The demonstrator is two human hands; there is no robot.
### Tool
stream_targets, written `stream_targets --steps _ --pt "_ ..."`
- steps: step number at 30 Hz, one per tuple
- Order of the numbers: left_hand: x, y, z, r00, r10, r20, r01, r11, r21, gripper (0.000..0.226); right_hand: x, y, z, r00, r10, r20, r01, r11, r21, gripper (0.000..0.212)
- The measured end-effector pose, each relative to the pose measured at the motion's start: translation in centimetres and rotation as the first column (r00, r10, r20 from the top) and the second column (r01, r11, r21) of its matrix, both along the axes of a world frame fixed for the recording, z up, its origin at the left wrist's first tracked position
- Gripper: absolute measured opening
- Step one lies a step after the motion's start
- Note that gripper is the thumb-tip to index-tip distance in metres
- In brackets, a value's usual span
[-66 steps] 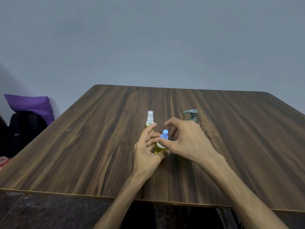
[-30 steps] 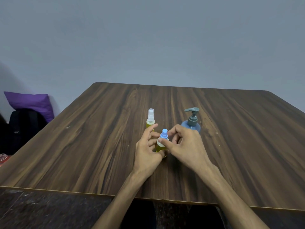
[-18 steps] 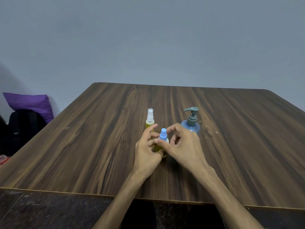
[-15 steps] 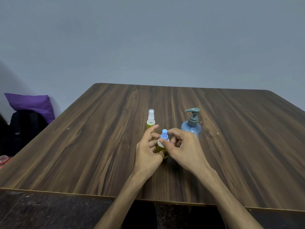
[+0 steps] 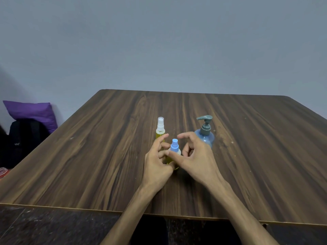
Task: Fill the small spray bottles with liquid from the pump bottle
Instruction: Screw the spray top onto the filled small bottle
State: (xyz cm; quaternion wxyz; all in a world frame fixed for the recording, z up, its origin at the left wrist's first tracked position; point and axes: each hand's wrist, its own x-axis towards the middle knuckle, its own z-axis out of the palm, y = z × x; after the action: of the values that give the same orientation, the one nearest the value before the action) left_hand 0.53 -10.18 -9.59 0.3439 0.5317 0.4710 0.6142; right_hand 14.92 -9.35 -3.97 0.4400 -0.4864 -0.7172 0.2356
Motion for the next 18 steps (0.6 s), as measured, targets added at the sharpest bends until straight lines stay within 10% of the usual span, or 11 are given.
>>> stream_targets --steps 18 --pt "0.2 -0.1 0.2 1.0 -0.012 0.019 0.012 0.999 0.035 0.07 -1.4 0.3 -0.8 0.993 -0.109 -0.031 0.109 0.994 -0.008 0.026"
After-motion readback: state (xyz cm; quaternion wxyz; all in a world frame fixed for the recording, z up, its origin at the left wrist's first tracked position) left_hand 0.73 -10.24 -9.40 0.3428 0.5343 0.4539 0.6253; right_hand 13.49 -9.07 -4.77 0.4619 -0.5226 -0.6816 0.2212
